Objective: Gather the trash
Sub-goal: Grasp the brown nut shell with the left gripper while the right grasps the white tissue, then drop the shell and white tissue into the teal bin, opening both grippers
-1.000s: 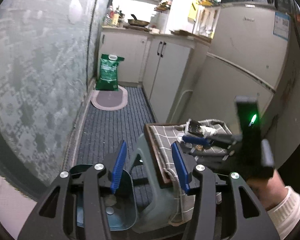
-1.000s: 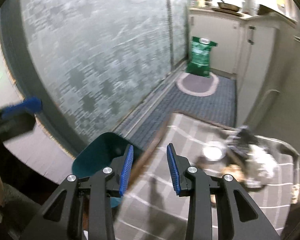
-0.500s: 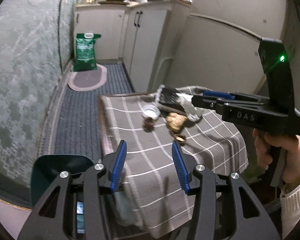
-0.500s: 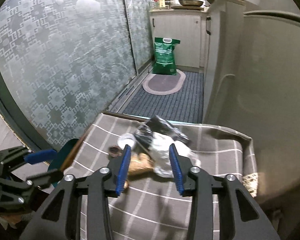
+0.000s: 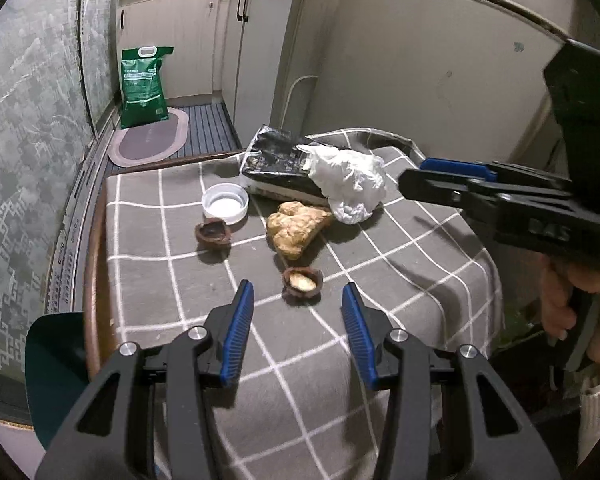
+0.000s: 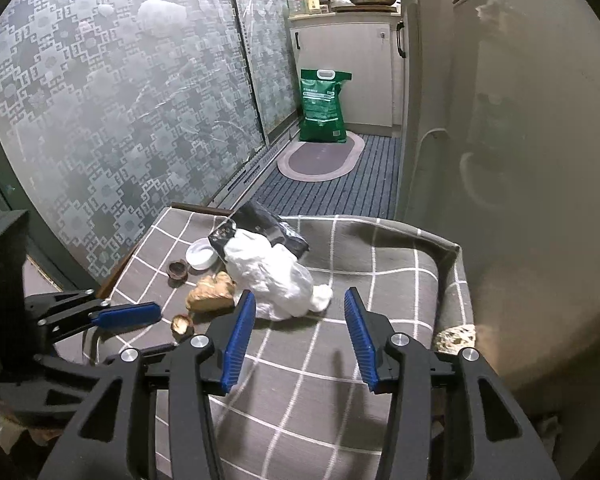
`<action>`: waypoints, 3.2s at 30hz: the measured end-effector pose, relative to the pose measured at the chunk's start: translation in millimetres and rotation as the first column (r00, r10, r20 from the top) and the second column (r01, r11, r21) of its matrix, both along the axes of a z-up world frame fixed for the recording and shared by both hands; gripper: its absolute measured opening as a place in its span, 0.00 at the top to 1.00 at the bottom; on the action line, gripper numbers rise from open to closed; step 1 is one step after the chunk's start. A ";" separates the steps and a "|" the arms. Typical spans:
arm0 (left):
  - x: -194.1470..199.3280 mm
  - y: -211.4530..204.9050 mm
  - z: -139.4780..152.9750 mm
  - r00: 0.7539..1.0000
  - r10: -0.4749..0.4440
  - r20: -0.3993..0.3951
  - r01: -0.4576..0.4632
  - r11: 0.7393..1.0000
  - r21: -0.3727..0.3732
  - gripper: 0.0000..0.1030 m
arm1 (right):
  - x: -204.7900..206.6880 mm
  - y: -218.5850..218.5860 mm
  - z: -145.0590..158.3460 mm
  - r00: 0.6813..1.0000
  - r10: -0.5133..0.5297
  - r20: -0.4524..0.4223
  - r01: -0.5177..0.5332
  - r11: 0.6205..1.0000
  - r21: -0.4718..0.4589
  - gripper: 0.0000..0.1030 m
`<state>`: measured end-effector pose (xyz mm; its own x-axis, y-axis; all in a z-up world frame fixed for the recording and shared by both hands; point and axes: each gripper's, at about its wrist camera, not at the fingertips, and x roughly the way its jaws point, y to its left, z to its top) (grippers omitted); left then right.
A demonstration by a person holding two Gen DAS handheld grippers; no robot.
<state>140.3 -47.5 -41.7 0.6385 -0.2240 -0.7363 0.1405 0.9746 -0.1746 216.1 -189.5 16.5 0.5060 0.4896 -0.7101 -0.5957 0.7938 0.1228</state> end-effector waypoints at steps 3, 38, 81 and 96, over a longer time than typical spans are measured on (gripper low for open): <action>5.8 -3.1 -1.3 1.000 0.002 0.008 -0.003 1.000 0.014 0.65 | 1.7 -2.8 -2.3 1.000 0.008 -0.005 -0.008 1.000 0.007 0.55; -23.0 72.3 24.7 0.992 0.119 0.049 -0.116 0.992 -0.057 0.78 | -2.2 34.6 15.8 0.999 0.016 0.042 -0.016 1.000 -0.004 0.91; -87.4 215.9 -57.5 0.940 0.296 -0.170 -0.295 0.955 0.032 0.70 | -71.9 258.9 4.3 0.944 0.329 -0.018 -0.329 0.942 -0.069 0.91; -126.0 242.6 6.9 0.934 0.356 -0.013 -0.356 0.934 0.001 0.75 | -86.8 312.0 -53.0 0.916 0.371 -0.152 -0.392 0.909 -0.142 0.91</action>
